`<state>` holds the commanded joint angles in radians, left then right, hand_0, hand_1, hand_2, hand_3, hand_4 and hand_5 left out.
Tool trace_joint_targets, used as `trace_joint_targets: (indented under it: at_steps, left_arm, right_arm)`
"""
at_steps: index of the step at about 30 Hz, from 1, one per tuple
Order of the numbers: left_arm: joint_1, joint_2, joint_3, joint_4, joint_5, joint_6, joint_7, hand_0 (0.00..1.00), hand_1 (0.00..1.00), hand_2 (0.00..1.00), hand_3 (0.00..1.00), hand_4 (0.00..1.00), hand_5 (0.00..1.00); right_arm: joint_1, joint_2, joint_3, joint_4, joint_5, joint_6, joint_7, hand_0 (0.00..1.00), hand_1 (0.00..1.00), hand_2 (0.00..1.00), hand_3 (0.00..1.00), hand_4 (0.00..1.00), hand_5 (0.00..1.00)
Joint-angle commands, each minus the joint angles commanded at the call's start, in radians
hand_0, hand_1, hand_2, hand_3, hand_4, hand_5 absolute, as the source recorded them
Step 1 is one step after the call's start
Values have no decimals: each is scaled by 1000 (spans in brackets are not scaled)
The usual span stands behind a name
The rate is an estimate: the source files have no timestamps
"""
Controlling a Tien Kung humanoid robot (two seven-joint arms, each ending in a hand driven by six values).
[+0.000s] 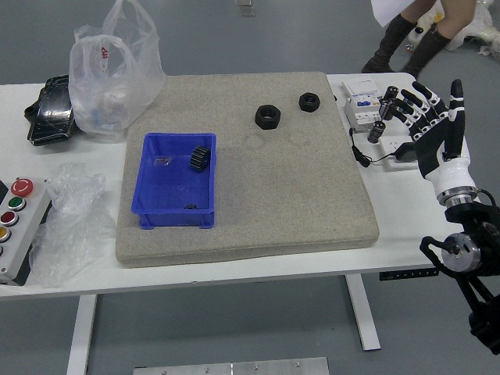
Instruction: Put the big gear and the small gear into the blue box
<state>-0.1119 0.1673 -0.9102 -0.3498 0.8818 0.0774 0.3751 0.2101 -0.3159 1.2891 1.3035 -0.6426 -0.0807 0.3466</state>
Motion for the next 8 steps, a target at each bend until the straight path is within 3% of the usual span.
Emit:
trace_joint_targets:
  at_steps: [8]
  left_arm:
    - [-10,8,12,2,-8,11,-49,761,773,761,893,814,760]
  right_arm:
    - [-7,-7,21,14,-6,-4,-3,741,729,722,727,936,920]
